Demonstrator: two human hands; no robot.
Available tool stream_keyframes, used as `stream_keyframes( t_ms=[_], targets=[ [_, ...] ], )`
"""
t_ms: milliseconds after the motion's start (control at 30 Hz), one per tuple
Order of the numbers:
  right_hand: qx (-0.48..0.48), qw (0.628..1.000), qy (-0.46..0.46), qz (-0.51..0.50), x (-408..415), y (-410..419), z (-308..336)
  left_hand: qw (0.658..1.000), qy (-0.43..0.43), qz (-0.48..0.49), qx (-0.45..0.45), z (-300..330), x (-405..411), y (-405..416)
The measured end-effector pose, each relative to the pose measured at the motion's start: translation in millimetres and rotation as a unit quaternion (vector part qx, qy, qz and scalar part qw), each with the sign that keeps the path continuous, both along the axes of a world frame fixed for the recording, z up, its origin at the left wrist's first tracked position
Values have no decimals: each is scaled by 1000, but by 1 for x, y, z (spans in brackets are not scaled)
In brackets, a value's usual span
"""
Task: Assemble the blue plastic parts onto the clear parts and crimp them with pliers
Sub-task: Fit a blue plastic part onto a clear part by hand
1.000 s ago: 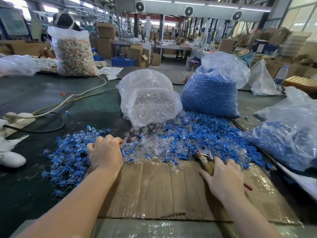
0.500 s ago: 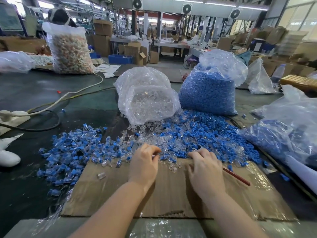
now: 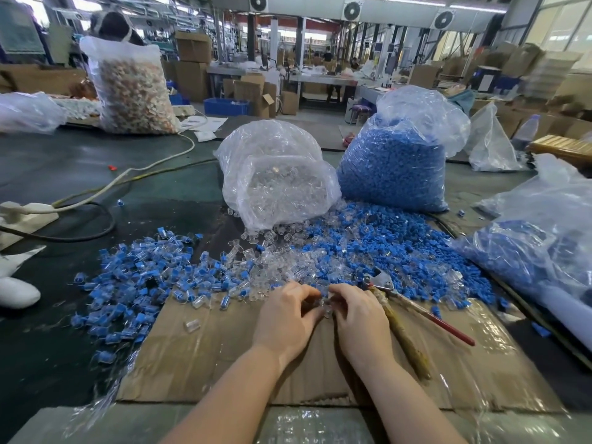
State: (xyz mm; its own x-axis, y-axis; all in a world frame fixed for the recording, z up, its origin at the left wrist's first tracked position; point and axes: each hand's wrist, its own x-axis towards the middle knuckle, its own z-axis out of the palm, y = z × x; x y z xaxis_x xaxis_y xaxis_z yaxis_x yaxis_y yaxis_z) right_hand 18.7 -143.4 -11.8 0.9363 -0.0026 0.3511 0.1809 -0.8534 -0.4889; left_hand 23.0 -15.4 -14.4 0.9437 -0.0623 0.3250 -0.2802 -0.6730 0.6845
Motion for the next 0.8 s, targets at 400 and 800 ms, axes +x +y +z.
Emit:
stream_keyframes(
  t_ms=[400,800],
  targets=[
    [5,1000,-17,1,-5,-1,-1,999,-16,-26,22,1,-3,0],
    [-10,1000,-13,0,-4,-1,-2,999,-17,25,-12,2,-4,-1]
  ],
)
